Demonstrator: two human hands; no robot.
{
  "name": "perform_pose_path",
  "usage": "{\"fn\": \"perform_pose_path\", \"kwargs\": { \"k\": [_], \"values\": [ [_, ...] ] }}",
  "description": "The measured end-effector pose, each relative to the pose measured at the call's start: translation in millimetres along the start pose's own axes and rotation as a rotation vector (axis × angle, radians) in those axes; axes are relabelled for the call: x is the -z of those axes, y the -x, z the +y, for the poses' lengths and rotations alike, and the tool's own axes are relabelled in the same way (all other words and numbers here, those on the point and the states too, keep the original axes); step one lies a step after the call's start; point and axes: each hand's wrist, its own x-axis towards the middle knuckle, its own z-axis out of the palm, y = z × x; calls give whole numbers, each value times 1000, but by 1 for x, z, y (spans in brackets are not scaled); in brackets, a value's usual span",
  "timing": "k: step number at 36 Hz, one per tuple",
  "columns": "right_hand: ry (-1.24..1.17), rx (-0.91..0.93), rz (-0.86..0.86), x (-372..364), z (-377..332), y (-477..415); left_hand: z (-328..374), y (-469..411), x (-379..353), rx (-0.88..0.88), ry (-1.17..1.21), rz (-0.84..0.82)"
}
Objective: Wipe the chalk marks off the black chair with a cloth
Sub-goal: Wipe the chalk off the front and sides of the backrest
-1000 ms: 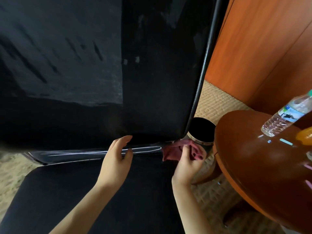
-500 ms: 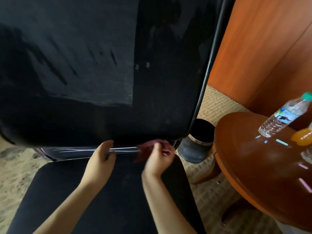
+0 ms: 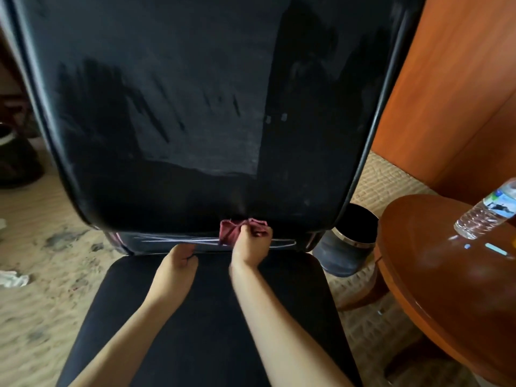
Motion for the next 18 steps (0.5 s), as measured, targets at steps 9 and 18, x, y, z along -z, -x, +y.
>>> {"fn": "perform_pose_path", "kwargs": {
  "k": [9, 18],
  "values": [
    [372, -123, -578, 43, 8, 44, 13, 22, 12, -49, 218, -45],
    [493, -41, -986, 48, -29, 82, -8, 37, 52, -12, 78, -164]
  ]
}}
